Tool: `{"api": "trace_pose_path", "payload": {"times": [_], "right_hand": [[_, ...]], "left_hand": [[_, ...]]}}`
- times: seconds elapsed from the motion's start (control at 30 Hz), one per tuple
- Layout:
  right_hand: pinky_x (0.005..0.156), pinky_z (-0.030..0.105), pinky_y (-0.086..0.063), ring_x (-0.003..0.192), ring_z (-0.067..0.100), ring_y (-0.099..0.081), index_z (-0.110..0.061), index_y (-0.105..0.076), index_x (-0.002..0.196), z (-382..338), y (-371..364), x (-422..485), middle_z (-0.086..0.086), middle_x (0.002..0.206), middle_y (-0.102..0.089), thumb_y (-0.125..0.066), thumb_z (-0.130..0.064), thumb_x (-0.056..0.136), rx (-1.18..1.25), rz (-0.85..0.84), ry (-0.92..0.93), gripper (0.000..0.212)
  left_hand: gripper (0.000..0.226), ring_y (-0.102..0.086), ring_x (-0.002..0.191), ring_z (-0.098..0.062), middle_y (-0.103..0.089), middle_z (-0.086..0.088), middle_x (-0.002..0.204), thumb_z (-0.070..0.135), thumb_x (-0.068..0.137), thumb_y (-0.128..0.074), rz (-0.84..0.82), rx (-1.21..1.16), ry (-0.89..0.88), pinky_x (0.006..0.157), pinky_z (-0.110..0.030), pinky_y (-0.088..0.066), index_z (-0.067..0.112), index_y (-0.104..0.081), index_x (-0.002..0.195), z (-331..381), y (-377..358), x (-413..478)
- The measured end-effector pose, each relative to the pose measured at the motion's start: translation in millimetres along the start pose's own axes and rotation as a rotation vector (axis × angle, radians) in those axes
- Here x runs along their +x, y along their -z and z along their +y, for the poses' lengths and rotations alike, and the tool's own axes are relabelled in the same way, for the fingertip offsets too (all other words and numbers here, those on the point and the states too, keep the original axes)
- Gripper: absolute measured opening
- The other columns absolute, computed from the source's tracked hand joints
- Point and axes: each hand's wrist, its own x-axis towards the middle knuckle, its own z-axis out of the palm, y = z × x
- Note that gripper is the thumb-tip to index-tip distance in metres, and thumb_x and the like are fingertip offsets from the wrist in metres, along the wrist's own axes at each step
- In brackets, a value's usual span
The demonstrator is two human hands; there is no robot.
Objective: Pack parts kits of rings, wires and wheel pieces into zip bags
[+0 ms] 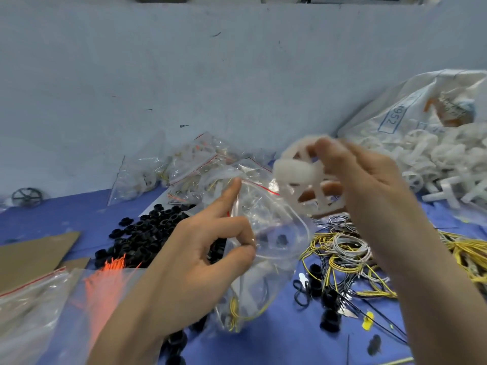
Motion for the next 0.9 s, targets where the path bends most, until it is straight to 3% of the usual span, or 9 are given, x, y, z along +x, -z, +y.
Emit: {"api": "trace_pose_path", "payload": {"times": [0.07,0.13,0.2,0.3,0.43,0.57,0.7,0.8,0.9], "right_hand": [[0.052,0.026,-0.053,0.067,0.015,-0.065,-0.023,-0.066,0.086,-2.1,2.6,0.7,-0.001,0.08,-0.068,-0.049,-0.048,0.086,-0.11,0.172,0.153,0.03],[0.061,0.022,-0.051,0.068,0.005,-0.06,-0.037,-0.061,0.089,-1.8,5.0,1.1,-0.011,0.079,-0.066,-0.05,-0.046,0.089,-0.322,0.235,0.333,0.014],[0.067,0.023,-0.053,0.072,0.008,-0.061,-0.042,-0.06,0.106,-1.1,2.0,0.4,-0.015,0.081,-0.064,-0.056,-0.042,0.089,-0.442,0.193,0.428,0.018],[0.073,0.012,-0.044,0.088,0.017,-0.059,-0.026,-0.066,0.115,4.5,-7.9,-0.3,-0.011,0.096,-0.062,-0.064,-0.034,0.085,-0.554,0.072,0.5,0.031],[0.082,0.018,-0.048,0.109,0.005,-0.054,-0.037,-0.061,0.12,10.8,-15.4,-1.1,-0.014,0.113,-0.061,-0.076,-0.023,0.077,-0.463,-0.255,0.325,0.048],[0.085,0.016,-0.049,0.119,-0.007,-0.047,-0.045,-0.055,0.121,12.5,-10.6,-1.2,-0.019,0.122,-0.057,-0.061,-0.003,0.077,-0.245,-0.466,0.206,0.061],[0.073,0.032,-0.058,0.117,0.001,-0.054,-0.036,-0.064,0.11,16.2,-6.2,2.3,-0.015,0.116,-0.063,-0.046,0.0,0.075,-0.148,-0.421,0.206,0.053],[0.057,0.027,-0.056,0.099,0.006,-0.065,-0.025,-0.069,0.094,22.2,-5.7,6.1,-0.006,0.101,-0.068,-0.042,0.008,0.079,-0.177,-0.293,0.252,0.046],[0.052,0.026,-0.051,0.077,0.008,-0.068,-0.032,-0.068,0.081,25.2,-7.0,9.2,-0.011,0.083,-0.068,-0.046,-0.003,0.079,-0.284,-0.088,0.354,0.036]], "left_hand": [[0.022,-0.02,0.138,0.014,-0.034,0.02,0.15,0.042,0.069,-0.052,0.013,-0.005,0.006,0.103,-0.026,-0.03,0.021,-0.06,0.069,-0.7,1.0,0.0],[0.023,-0.021,0.138,0.014,-0.034,0.019,0.151,0.043,0.069,-0.053,0.018,-0.01,0.015,0.105,-0.029,-0.03,0.021,-0.061,0.069,-1.5,1.9,0.0],[0.024,-0.02,0.138,0.015,-0.033,0.02,0.152,0.043,0.069,-0.053,0.017,-0.009,0.025,0.107,-0.03,-0.029,0.021,-0.062,0.07,-2.0,2.1,0.1],[0.024,-0.02,0.138,0.015,-0.032,0.023,0.151,0.043,0.069,-0.054,0.019,-0.018,0.028,0.108,-0.029,-0.029,0.021,-0.063,0.07,-2.3,1.1,0.7],[0.021,-0.02,0.139,0.014,-0.041,0.025,0.143,0.041,0.071,-0.054,0.036,-0.032,0.009,0.107,-0.035,-0.033,0.021,-0.062,0.07,-4.6,2.2,1.5],[0.021,-0.022,0.14,0.011,-0.042,0.033,0.137,0.04,0.072,-0.054,0.043,-0.042,-0.003,0.105,-0.03,-0.031,0.021,-0.062,0.071,-6.8,3.8,1.2],[0.024,-0.02,0.139,0.013,-0.036,0.021,0.148,0.042,0.072,-0.054,0.032,-0.034,0.005,0.107,-0.029,-0.029,0.02,-0.064,0.073,-6.8,1.9,1.7],[0.024,-0.019,0.139,0.013,-0.034,0.019,0.151,0.043,0.072,-0.054,0.033,-0.028,0.007,0.108,-0.03,-0.029,0.021,-0.064,0.074,-6.7,1.9,1.4],[0.025,-0.021,0.139,0.013,-0.037,0.027,0.143,0.042,0.072,-0.054,0.045,-0.046,0.002,0.106,-0.028,-0.03,0.019,-0.063,0.073,-7.3,3.1,1.2]]}}
